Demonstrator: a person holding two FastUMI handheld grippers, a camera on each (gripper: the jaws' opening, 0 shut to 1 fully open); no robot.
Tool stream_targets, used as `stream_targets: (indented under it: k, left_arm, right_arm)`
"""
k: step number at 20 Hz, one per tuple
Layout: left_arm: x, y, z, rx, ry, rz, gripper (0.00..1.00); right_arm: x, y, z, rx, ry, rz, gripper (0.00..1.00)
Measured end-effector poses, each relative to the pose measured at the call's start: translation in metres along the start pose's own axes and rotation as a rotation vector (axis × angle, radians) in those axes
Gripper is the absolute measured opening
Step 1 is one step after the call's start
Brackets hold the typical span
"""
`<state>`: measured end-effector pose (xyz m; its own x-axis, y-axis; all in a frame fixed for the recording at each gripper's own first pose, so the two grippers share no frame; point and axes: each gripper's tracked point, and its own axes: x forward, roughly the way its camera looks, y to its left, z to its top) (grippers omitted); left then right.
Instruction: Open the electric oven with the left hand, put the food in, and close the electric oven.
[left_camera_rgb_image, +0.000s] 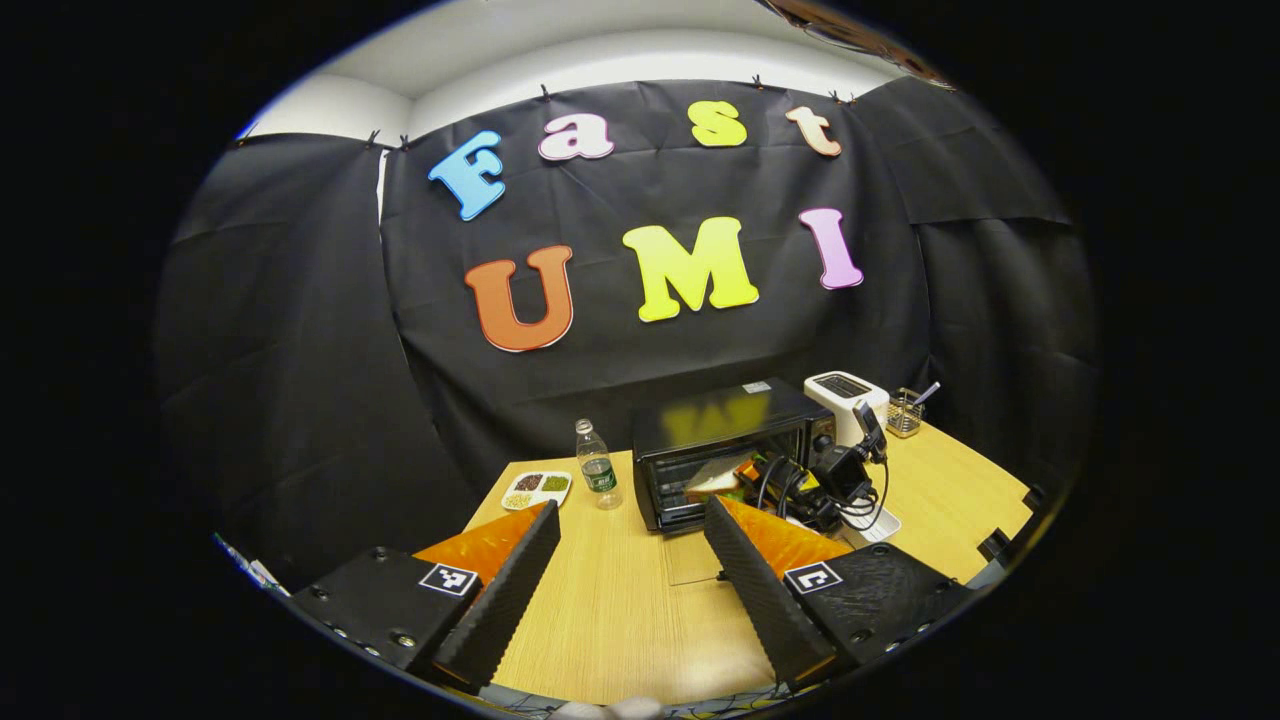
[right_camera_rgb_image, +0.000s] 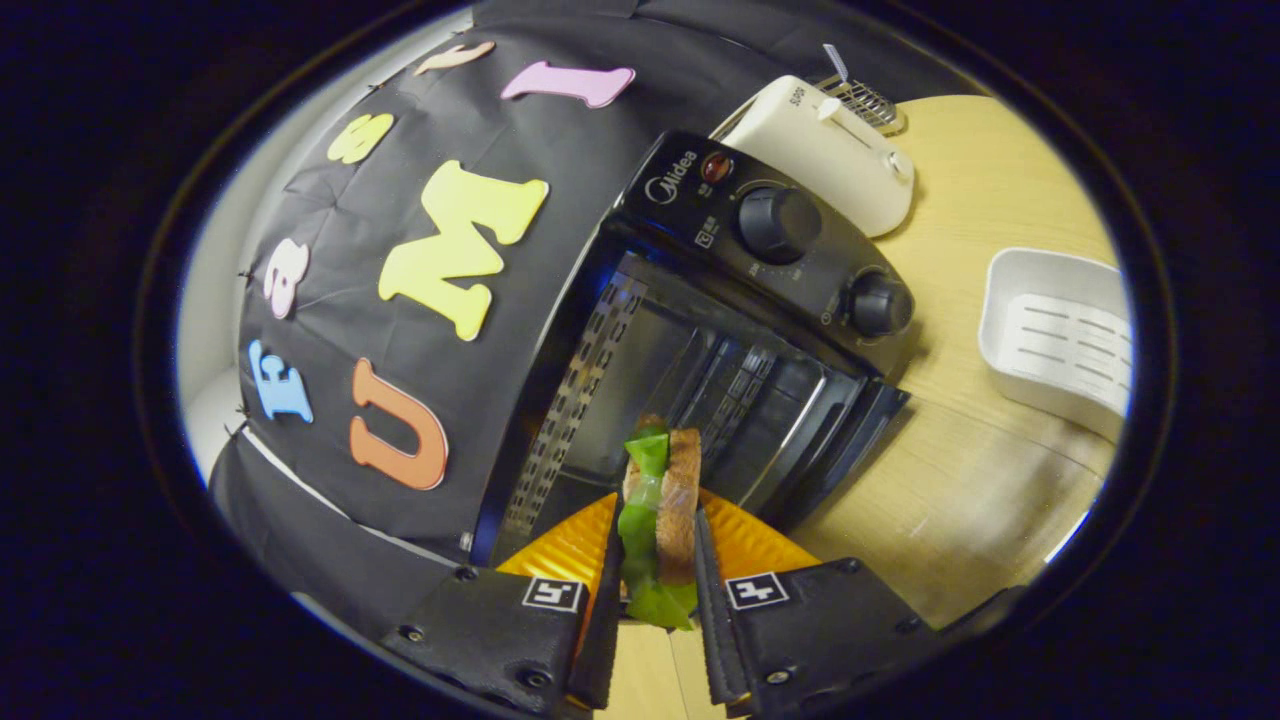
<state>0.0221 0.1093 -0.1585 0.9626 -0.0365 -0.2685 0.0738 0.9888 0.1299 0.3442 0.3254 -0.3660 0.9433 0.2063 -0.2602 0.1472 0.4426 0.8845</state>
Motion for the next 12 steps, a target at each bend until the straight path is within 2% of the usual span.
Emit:
stream_targets:
  k: [2,3,6,8,9,10,12]
  left_arm:
    - [0.004,0.005,-0.002,-0.011,0.005,0.0,0.96]
    - [0.007,0.008,-0.005,-0.019,0.009,0.002,0.96]
    - [0.012,0.014,-0.006,-0.036,0.021,0.005,0.96]
    - [0.014,0.017,-0.005,-0.034,0.016,0.008,0.96]
    - [0.014,0.02,-0.006,-0.033,0.014,0.012,0.96]
    - [0.015,0.021,-0.004,-0.038,0.005,0.016,0.96]
    - [0.017,0.021,-0.004,-0.044,0.003,0.02,0.96]
  right_arm:
    - [0.011,0.001,0.003,-0.05,-0.013,-0.017,0.39]
    - [0.016,-0.001,0.004,-0.077,-0.013,-0.026,0.29]
    - [0.02,-0.01,0.001,-0.232,0.002,-0.103,0.35]
    - [0.016,-0.015,0.004,-0.39,0.01,-0.141,0.48]
    - [0.017,-0.017,0.007,-0.45,0.011,-0.156,0.68]
    - [0.011,-0.016,0.011,-0.514,0.009,-0.17,0.75]
    - [0.001,-0.013,0.016,-0.596,0.002,-0.178,0.82]
